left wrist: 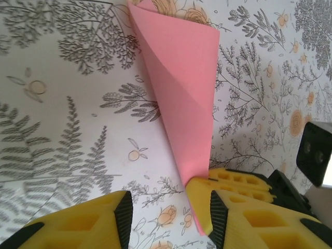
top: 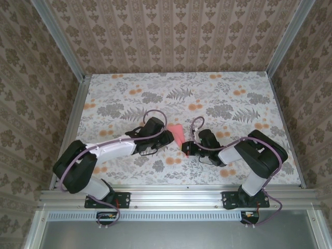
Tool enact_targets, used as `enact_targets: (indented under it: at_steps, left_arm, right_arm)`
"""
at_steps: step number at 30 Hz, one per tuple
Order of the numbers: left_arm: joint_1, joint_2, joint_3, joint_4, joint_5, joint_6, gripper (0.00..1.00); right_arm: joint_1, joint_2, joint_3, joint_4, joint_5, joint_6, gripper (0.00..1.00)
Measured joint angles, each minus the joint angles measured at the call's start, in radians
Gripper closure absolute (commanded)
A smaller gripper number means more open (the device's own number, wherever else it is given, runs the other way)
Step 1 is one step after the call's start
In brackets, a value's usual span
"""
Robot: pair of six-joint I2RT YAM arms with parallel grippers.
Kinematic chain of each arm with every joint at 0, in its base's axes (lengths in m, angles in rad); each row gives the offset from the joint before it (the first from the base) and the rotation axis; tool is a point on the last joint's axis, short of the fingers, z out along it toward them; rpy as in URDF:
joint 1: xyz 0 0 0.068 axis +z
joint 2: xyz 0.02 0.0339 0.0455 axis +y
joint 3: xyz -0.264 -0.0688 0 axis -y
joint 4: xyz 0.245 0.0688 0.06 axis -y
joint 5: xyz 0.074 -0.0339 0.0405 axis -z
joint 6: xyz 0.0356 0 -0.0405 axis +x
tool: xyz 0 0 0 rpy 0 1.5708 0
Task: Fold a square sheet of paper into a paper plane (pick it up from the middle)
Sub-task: Fold the wing for the fifth time at the center of the table.
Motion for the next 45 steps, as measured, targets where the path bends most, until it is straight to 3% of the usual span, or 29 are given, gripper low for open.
enact_targets:
  at_steps: [12, 22, 29, 36, 45]
  left_arm:
    - [0.0, 0.124, 0.103, 0.032, 0.052, 0.001, 0.6]
    - [0.009, 0.269, 0.218, 0.053, 0.08, 0.042, 0.61]
    - [0.026, 0.328, 0.243, 0.062, 0.102, 0.068, 0.62]
    - [0.026, 0.356, 0.264, 0.069, 0.131, 0.08, 0.64]
    - [0.026, 0.364, 0.283, 0.069, 0.15, 0.091, 0.64]
  right_arm:
    - [0.0, 0.047, -0.093, 0.245, 0.05, 0.15, 1.0]
    - [0.0, 0.059, -0.1, 0.276, 0.06, 0.181, 1.0]
    - [0.0, 0.058, -0.1, 0.278, 0.059, 0.183, 0.91]
    - [0.0, -0.021, -0.062, 0.097, 0.06, 0.147, 0.78]
    - [0.0, -0.076, 0.036, -0.168, 0.06, 0.054, 0.73]
